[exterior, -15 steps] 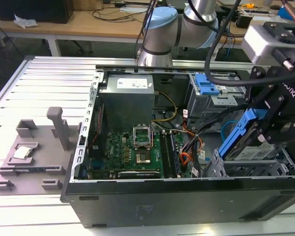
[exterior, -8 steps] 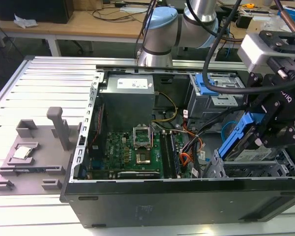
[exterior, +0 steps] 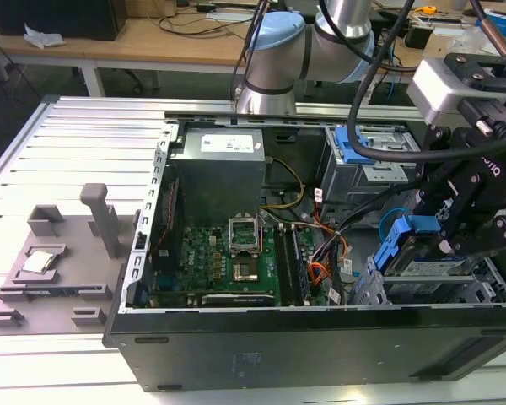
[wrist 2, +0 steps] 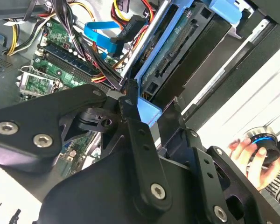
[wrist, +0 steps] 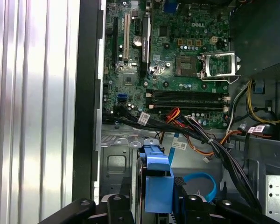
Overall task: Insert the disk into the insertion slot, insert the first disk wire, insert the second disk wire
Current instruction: 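Insert the disk into the insertion slot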
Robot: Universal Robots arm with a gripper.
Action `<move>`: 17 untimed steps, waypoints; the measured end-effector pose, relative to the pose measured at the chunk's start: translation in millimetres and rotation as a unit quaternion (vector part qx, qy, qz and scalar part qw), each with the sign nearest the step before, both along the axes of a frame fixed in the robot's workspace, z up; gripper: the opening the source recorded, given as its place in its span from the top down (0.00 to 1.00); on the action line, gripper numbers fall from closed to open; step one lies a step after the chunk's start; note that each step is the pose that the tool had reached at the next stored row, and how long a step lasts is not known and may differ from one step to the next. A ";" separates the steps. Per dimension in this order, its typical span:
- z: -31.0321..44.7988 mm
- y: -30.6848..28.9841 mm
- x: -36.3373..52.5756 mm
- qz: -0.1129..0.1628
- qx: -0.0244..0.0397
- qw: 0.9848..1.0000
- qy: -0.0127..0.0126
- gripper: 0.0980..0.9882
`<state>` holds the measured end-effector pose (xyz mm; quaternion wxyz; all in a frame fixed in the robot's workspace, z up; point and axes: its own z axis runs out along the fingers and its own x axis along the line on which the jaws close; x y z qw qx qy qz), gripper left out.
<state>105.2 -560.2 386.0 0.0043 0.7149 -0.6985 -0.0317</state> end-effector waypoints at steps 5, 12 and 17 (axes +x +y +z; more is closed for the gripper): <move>12.2 0.0 0.0 0.000 0.000 1.000 0.000 0.62; 28.5 2.9 0.0 0.000 0.002 1.000 0.000 0.63; 27.7 3.1 0.0 0.001 0.006 1.000 0.000 0.99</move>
